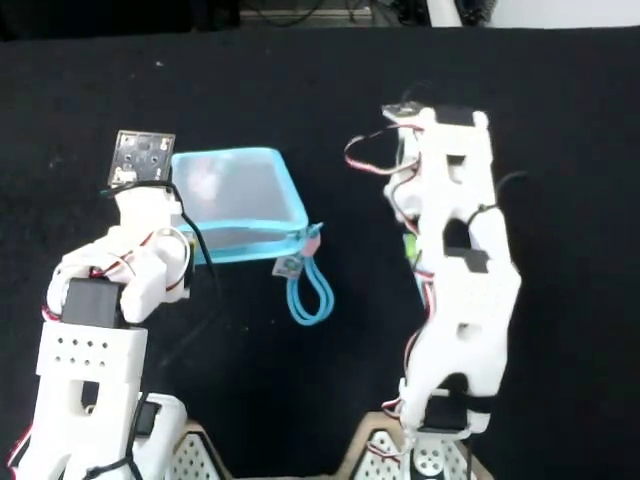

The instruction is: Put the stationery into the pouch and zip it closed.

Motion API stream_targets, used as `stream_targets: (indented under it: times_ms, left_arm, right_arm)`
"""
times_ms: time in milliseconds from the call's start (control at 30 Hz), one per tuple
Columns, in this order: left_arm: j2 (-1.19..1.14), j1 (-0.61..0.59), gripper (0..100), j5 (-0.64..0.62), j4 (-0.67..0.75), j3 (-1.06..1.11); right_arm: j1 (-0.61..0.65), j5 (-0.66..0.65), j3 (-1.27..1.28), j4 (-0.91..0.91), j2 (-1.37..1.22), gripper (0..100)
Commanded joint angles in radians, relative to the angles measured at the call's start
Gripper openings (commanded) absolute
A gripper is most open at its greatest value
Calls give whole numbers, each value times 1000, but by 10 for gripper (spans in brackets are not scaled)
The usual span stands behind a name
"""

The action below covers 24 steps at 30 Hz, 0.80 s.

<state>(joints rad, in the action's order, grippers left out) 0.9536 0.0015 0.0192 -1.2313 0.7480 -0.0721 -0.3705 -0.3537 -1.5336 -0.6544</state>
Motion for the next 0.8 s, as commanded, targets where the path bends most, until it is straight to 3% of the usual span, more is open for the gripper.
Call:
stream_targets:
  times_ms: [0, 200, 467, 633, 767]
  left_arm:
    - [3, -4, 30, -11, 9, -10]
    - [3, -2, 30, -11, 11, -10]
    - [3, -2, 30, -11, 11, -10]
    - [3, -2, 30, -11, 11, -10]
    - [3, -2, 30, -11, 11, -10]
  right_arm:
    - [17, -9, 213, 161, 205, 32]
    - [8, -8, 437, 244, 392, 41]
    - [14, 43, 366, 250, 415, 245]
    - [17, 181, 236, 264, 407, 189]
    - [17, 190, 140, 327, 314, 139]
